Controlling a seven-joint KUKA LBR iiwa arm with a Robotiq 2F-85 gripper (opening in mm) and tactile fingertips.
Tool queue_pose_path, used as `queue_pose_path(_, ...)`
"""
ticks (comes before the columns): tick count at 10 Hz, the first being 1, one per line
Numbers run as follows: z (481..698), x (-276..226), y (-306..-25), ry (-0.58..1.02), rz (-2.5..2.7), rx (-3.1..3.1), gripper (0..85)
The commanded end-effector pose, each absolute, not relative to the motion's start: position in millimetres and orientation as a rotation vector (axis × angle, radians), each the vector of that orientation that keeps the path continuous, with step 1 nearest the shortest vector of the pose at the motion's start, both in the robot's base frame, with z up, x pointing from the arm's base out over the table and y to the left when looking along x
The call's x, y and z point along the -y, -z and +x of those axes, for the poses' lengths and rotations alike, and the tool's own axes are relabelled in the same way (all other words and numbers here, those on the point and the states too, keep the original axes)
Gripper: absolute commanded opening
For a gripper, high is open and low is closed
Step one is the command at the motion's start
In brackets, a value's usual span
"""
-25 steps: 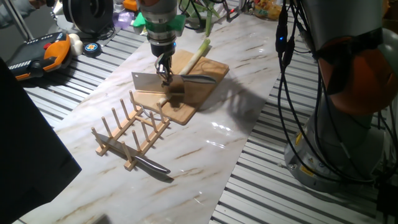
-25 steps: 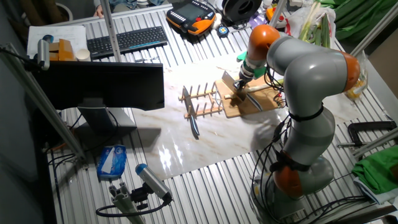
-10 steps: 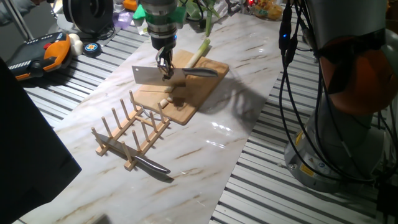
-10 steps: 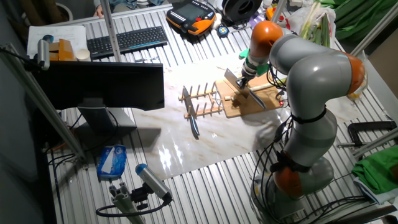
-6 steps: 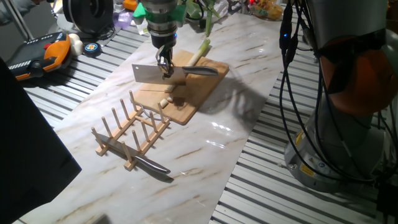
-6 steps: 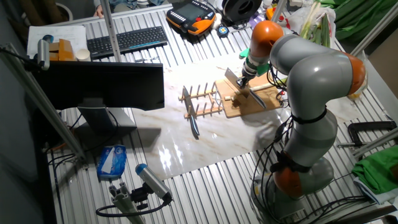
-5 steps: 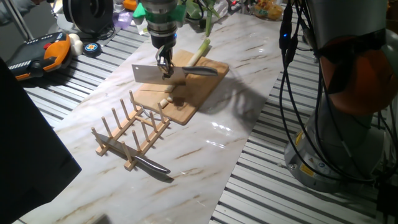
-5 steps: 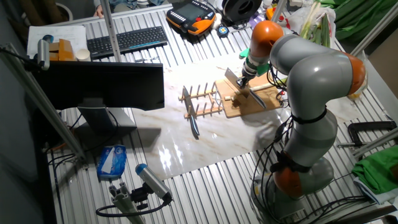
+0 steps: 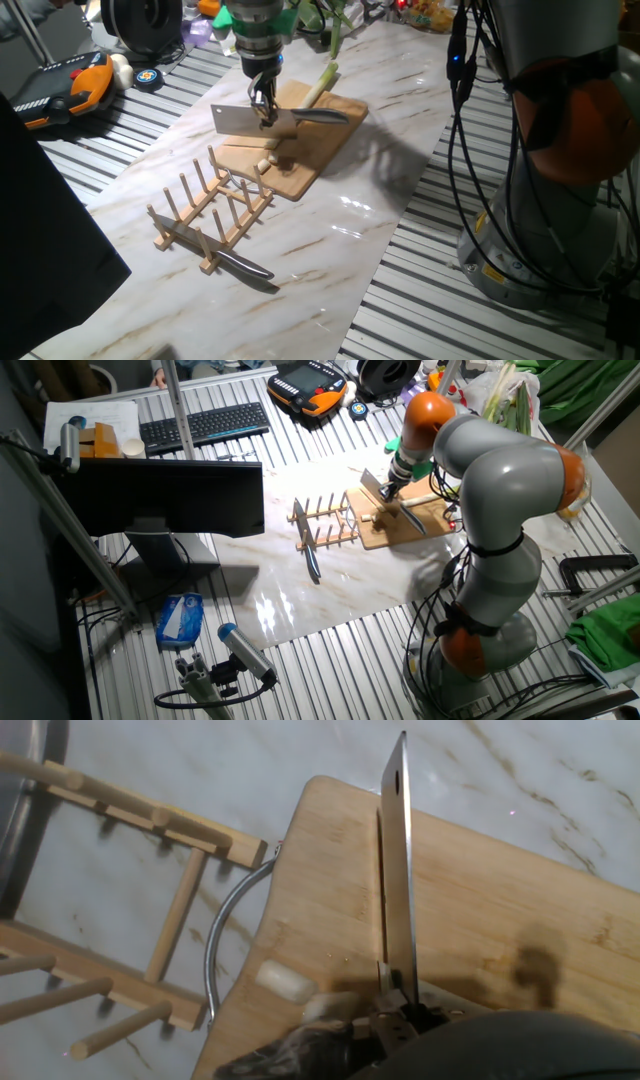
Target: Chop the scallions
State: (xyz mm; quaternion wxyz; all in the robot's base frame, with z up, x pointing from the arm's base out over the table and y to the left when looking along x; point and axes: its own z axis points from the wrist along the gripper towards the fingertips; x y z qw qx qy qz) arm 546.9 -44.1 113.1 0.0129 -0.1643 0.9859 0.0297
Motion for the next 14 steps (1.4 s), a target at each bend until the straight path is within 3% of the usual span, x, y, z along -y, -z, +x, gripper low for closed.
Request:
queue_pose_path(1, 547.0, 44.1, -113.1, -0.086, -0.516, -3.072, 0.7)
queue_pose_path(13, 548.1, 42.4, -112.3, 0.032, -0.554, -3.035, 0.7)
queue_pose_path(14, 548.1, 42.4, -112.3, -0.041, -0.568, -3.029, 0.7)
